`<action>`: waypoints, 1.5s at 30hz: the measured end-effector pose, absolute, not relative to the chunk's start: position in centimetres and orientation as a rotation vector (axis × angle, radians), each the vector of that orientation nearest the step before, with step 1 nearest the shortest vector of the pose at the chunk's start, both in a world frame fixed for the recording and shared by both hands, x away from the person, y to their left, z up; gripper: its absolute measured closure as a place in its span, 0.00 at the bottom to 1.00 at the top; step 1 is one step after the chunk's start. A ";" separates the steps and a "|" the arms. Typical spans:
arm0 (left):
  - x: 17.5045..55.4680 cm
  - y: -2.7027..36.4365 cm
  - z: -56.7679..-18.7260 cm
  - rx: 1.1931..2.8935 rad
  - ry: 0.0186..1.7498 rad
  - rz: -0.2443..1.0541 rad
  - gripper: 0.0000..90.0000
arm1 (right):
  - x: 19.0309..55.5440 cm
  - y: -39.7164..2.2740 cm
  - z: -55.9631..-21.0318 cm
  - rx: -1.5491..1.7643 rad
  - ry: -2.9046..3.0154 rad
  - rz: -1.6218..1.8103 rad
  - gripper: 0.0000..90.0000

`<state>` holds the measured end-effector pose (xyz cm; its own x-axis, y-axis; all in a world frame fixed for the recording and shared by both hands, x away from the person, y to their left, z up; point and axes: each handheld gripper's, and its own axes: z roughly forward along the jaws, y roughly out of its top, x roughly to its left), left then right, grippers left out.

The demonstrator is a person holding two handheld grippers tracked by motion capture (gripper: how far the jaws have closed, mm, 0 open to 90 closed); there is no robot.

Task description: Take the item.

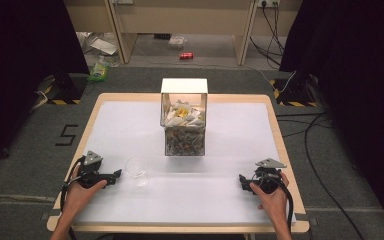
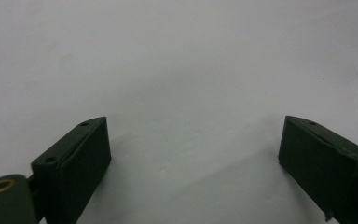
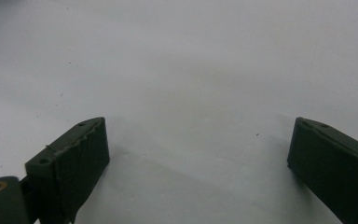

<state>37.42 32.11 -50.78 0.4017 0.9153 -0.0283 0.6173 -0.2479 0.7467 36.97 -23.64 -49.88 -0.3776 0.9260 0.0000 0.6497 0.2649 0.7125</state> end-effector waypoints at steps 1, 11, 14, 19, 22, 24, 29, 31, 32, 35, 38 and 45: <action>37.4 32.1 -50.8 1.970 1.305 0.549 0.10 | 37.0 -23.6 -49.9 1.428 2.122 0.889 0.07; 37.1 33.0 -50.1 1.895 1.302 0.518 0.17 | 37.0 -23.6 -49.9 1.428 2.122 0.888 0.07; 36.8 33.1 -49.4 1.884 1.291 0.548 0.17 | 37.0 -23.6 -49.9 1.428 2.122 0.888 0.07; 36.4 33.1 -47.8 1.838 1.255 0.562 0.18 | 37.0 -23.6 -49.9 1.427 2.122 0.888 0.07; 36.2 33.0 -47.1 1.809 1.236 0.540 0.18 | 37.0 -23.6 -49.9 1.427 2.122 0.888 0.07; 36.0 33.0 -46.6 1.799 1.219 0.537 0.18 | 37.0 -23.6 -49.9 1.427 2.121 0.888 0.07; 35.6 33.0 -45.1 1.768 1.182 0.524 0.18 | 37.0 -23.6 -49.9 1.427 2.121 0.888 0.07; 35.5 33.1 -44.6 1.754 1.173 0.513 0.18 | 37.0 -23.6 -49.9 1.427 2.121 0.888 0.07; 35.4 33.1 -44.2 1.752 1.164 0.512 0.18 | 37.0 -23.6 -49.9 1.428 2.121 0.888 0.07; 35.3 33.0 -43.6 1.747 1.146 0.516 0.18 | 37.0 -23.6 -49.9 1.427 2.121 0.888 0.07; 35.1 32.9 -42.9 1.737 1.131 0.524 0.18 | 37.0 -23.6 -49.9 1.427 2.121 0.888 0.07; 34.7 32.3 -41.3 1.721 1.083 0.534 0.18 | 37.0 -23.6 -49.9 1.428 2.121 0.888 0.07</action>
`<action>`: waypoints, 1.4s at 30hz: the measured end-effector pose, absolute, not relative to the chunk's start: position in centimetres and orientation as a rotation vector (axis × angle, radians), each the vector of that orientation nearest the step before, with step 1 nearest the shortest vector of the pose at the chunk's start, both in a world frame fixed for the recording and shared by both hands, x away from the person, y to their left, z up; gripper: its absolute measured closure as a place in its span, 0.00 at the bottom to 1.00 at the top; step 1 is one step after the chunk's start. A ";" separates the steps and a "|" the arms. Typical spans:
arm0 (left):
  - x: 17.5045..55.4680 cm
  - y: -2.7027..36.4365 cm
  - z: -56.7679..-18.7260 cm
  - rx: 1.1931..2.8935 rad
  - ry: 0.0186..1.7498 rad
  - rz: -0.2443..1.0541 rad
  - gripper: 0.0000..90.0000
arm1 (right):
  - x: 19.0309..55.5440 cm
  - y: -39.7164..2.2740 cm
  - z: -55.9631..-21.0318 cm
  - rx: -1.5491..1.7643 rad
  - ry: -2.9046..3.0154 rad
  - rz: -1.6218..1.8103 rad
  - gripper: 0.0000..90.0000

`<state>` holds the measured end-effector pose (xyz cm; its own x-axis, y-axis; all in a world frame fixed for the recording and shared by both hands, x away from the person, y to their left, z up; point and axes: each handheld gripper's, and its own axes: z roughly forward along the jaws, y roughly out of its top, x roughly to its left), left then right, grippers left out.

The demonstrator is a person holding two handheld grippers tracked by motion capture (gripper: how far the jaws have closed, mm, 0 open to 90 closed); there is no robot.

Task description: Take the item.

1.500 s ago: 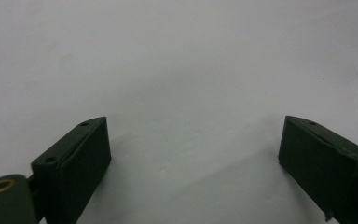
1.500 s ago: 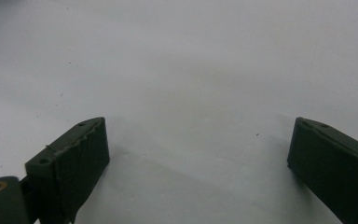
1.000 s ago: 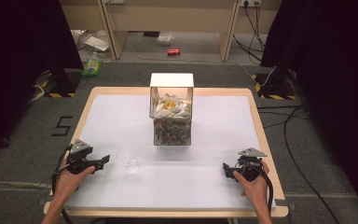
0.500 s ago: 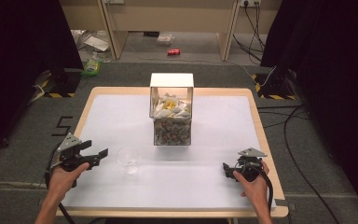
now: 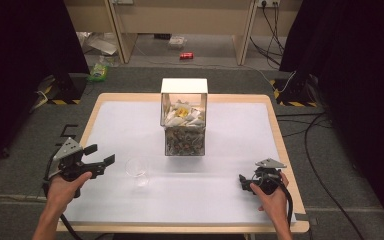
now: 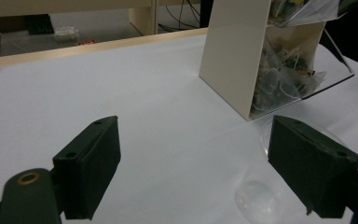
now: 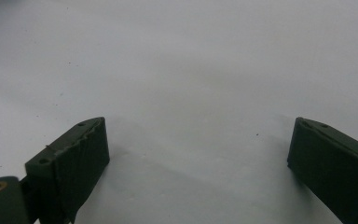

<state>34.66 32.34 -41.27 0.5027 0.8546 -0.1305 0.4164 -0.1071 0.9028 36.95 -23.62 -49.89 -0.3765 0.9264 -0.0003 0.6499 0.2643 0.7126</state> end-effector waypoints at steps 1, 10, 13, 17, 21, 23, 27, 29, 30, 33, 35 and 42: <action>34.6 32.2 -41.0 1.717 1.075 0.531 0.18 | 37.0 -23.6 -49.9 1.427 2.121 0.888 0.07; 34.8 30.6 -39.6 1.691 1.006 0.469 0.19 | 37.0 -23.6 -49.9 1.427 2.121 0.888 0.07; 35.0 29.9 -38.8 1.694 0.982 0.471 0.19 | 37.0 -23.6 -49.9 1.427 2.121 0.888 0.07; 35.3 29.0 -37.9 1.698 0.953 0.473 0.20 | 37.0 -23.6 -49.9 1.427 2.121 0.888 0.07; 35.6 28.1 -36.9 1.689 0.915 0.437 0.21 | 37.0 -23.6 -49.9 1.427 2.122 0.888 0.07; 35.8 27.4 -36.4 1.693 0.892 0.428 0.21 | 37.0 -23.6 -49.9 1.427 2.121 0.888 0.07; 36.0 26.4 -35.5 1.702 0.857 0.423 0.22 | 37.0 -23.6 -49.9 1.427 2.121 0.889 0.07; 36.1 25.8 -35.1 1.708 0.837 0.416 0.23 | 37.0 -23.6 -49.9 1.427 2.121 0.889 0.07; 36.2 25.6 -34.9 1.709 0.830 0.415 0.23 | 37.0 -23.6 -49.9 1.427 2.122 0.889 0.07; 36.5 25.0 -34.4 1.713 0.815 0.410 0.24 | 37.0 -23.6 -49.9 1.427 2.121 0.888 0.07; 36.7 24.6 -34.2 1.710 0.803 0.407 0.27 | 37.0 -23.6 -49.9 1.427 2.121 0.888 0.07; 37.1 23.5 -33.2 1.700 0.766 0.382 0.31 | 37.0 -23.6 -49.9 1.427 2.121 0.888 0.07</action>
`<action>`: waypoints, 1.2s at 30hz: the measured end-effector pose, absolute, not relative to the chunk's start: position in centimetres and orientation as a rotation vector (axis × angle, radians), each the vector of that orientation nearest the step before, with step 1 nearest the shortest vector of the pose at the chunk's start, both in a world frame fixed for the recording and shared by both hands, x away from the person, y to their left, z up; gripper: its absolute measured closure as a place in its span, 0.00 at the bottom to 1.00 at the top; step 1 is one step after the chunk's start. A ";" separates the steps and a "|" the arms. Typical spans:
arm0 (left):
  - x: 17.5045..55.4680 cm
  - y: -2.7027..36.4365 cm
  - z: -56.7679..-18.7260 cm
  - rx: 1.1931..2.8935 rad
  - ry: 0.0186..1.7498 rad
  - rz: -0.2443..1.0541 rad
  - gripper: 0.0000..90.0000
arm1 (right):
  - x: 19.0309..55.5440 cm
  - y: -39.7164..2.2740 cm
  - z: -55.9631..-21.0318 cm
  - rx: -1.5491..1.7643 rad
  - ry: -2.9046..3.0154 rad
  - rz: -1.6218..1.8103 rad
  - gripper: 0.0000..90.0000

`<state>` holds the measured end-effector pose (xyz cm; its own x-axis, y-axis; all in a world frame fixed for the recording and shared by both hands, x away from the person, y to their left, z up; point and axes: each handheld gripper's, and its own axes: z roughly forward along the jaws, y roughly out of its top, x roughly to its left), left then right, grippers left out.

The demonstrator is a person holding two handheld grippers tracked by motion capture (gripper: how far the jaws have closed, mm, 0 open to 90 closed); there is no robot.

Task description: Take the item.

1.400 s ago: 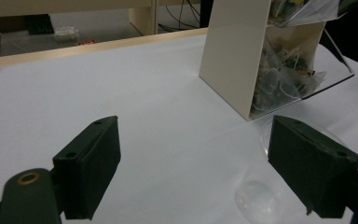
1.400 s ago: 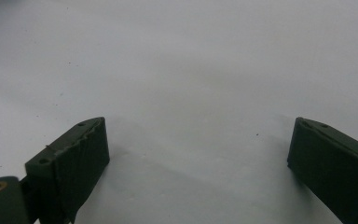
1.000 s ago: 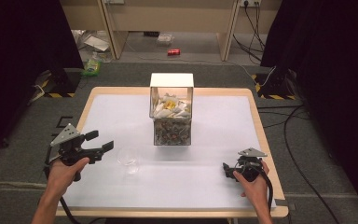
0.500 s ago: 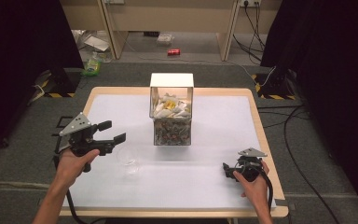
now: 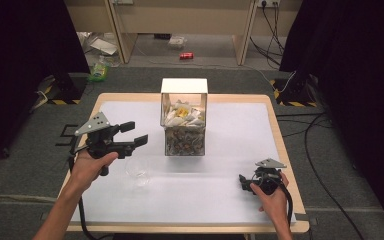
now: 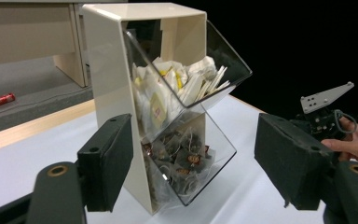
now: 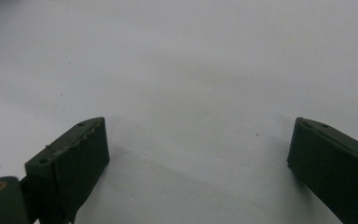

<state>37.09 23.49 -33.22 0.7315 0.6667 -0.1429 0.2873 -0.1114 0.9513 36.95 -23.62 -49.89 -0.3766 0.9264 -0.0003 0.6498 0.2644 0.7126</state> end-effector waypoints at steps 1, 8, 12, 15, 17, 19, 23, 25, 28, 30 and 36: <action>37.2 23.3 -33.1 1.702 0.760 0.379 0.32 | 37.0 -23.6 -49.9 1.427 2.121 0.888 0.07; 37.7 21.5 -32.3 1.725 0.718 0.394 0.37 | 37.0 -23.6 -49.9 1.427 2.122 0.888 0.07; 37.9 20.4 -31.9 1.740 0.690 0.392 0.39 | 37.0 -23.7 -49.9 1.419 2.123 0.886 0.07; 38.2 19.5 -31.6 1.751 0.674 0.395 0.40 | 37.0 -23.7 -49.9 1.420 2.122 0.887 0.07; 38.5 18.8 -31.4 1.756 0.668 0.398 0.40 | 37.0 -23.7 -49.9 1.417 2.123 0.885 0.07; 38.8 18.4 -31.3 1.757 0.665 0.397 0.41 | 37.0 -23.7 -49.9 1.420 2.123 0.886 0.07; 39.5 17.5 -31.2 1.774 0.661 0.389 0.43 | 37.0 -23.7 -49.9 1.421 2.124 0.884 0.07; 39.7 17.2 -31.2 1.782 0.662 0.387 0.44 | 37.0 -23.7 -49.9 1.421 2.124 0.885 0.07; 40.3 16.7 -31.0 1.792 0.663 0.385 0.46 | 37.0 -23.7 -49.9 1.423 2.123 0.885 0.07; 40.7 16.4 -31.0 1.795 0.665 0.385 0.47 | 37.0 -23.7 -49.9 1.421 2.124 0.885 0.07; 41.5 15.5 -30.7 1.813 0.662 0.406 0.49 | 37.0 -23.7 -49.9 1.421 2.123 0.885 0.07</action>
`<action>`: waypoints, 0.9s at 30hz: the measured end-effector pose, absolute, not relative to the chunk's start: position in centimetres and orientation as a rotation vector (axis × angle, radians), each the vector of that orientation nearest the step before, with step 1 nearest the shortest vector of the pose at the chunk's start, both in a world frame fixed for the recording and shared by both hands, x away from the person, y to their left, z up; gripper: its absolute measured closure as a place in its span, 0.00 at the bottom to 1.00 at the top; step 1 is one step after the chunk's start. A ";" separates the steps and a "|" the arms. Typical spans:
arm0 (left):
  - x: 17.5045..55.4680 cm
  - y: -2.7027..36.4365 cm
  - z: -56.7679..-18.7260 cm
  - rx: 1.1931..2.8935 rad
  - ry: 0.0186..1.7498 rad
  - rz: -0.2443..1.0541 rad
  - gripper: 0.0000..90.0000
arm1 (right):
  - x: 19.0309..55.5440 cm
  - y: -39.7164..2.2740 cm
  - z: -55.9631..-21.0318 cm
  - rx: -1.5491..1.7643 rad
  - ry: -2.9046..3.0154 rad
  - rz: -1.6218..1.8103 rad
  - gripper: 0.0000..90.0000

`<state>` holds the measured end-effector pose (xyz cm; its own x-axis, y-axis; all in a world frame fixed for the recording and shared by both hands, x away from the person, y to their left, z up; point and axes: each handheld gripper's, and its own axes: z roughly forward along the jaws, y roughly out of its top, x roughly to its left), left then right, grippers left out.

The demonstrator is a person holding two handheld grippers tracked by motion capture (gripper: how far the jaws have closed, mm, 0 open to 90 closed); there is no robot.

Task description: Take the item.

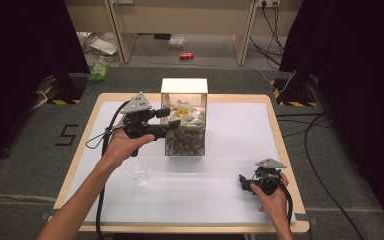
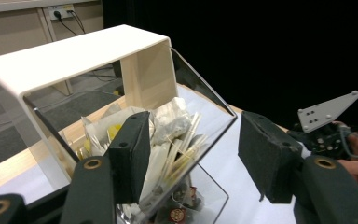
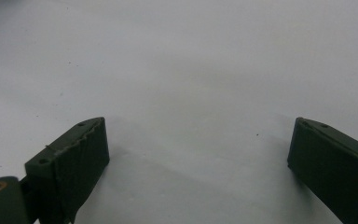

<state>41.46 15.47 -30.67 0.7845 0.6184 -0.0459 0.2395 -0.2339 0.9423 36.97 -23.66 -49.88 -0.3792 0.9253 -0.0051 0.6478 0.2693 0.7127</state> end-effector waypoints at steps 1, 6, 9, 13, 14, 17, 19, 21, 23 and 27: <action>41.5 15.4 -30.6 1.815 0.660 0.408 0.50 | 37.0 -23.7 -49.9 1.421 2.123 0.885 0.07; 42.0 14.6 -30.6 1.838 0.654 0.415 0.51 | 37.0 -23.7 -49.9 1.420 2.123 0.885 0.07; 42.3 14.3 -30.6 1.841 0.660 0.416 0.52 | 37.0 -23.7 -49.9 1.420 2.123 0.885 0.07; 42.7 14.0 -30.7 1.847 0.661 0.421 0.54 | 37.0 -23.7 -49.9 1.421 2.123 0.885 0.07; 42.8 13.9 -30.7 1.850 0.662 0.422 0.54 | 37.0 -23.7 -49.9 1.421 2.123 0.885 0.07; 43.1 13.8 -30.9 1.858 0.669 0.426 0.55 | 37.0 -23.7 -49.9 1.420 2.123 0.884 0.07; 43.3 13.7 -30.9 1.862 0.672 0.426 0.56 | 37.0 -23.7 -49.9 1.420 2.123 0.884 0.07; 43.4 13.5 -31.0 1.868 0.672 0.422 0.57 | 37.0 -23.7 -49.9 1.417 2.124 0.883 0.07; 43.4 13.4 -31.1 1.873 0.672 0.421 0.57 | 37.0 -23.7 -49.9 1.417 2.125 0.883 0.07; 43.9 13.0 -31.5 1.885 0.680 0.408 0.59 | 37.0 -23.7 -49.9 1.417 2.125 0.882 0.07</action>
<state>43.86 13.01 -31.49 0.7808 0.6241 -0.0277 0.2688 -0.2955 0.9167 36.97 -23.67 -49.88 -0.3809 0.9246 -0.0083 0.6466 0.2728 0.7124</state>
